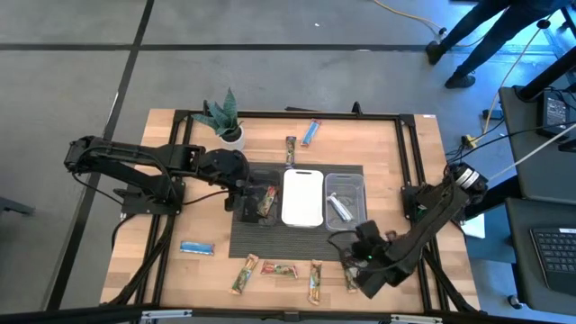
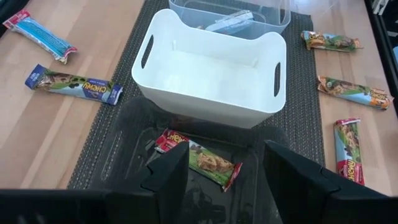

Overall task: Pick and place Granola Bars by type
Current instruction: Put the bottom blue granola bar into the white bin

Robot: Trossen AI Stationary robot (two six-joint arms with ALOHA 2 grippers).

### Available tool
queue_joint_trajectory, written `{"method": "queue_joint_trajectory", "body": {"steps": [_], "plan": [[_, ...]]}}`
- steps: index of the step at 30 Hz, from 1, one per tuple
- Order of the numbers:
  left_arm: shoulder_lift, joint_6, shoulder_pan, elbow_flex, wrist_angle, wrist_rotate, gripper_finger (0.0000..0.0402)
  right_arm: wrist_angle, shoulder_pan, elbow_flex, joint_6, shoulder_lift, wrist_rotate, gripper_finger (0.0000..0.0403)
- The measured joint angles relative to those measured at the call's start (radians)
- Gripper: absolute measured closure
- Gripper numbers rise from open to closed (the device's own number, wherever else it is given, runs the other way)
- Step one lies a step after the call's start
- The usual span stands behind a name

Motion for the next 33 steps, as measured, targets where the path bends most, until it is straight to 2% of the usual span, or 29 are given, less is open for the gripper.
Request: {"method": "queue_joint_trajectory", "body": {"steps": [2, 4, 9, 13, 17, 22, 26, 29, 33], "plan": [[0.000, -0.002, 0.000, 0.000, 0.000, 0.000, 0.0206, -0.001, -0.037, 0.040, -0.088, 0.001, 0.120, 0.0304], [0.000, -0.002, -0.002, 0.000, 0.000, 0.014, 0.0207, 0.004, -0.090, 0.071, -0.184, -0.001, 0.196, 0.0304], [0.000, -0.014, -0.004, 0.000, 0.000, 0.097, 0.0206, 0.031, -0.253, 0.100, -0.381, -0.001, 0.243, 0.0304], [0.000, -0.102, -0.004, 0.000, 0.000, 0.119, 0.0207, 0.104, -0.389, 0.100, -0.565, 0.000, 0.174, 0.0304], [0.000, -0.152, -0.004, 0.000, 0.000, 0.117, 0.0207, 0.313, -0.487, 0.069, -0.883, 0.001, 0.114, 0.0304], [0.000, -0.187, -0.015, 0.000, -0.002, 0.116, 0.0207, 0.596, -0.574, 0.025, -1.095, 0.011, 0.050, 0.0304], [0.000, -0.214, -0.029, 0.000, -0.008, 0.116, 0.0207, 0.699, -0.616, -0.014, -1.181, 0.032, -0.027, 0.0304], [0.000, -0.227, -0.038, 0.000, -0.014, 0.116, 0.0206, 0.694, -0.636, -0.032, -1.201, 0.058, -0.075, 0.0304], [0.000, -0.228, -0.050, 0.000, -0.029, 0.113, 0.0207, 0.688, -0.648, -0.037, -1.202, 0.095, -0.089, 0.0304]]}}
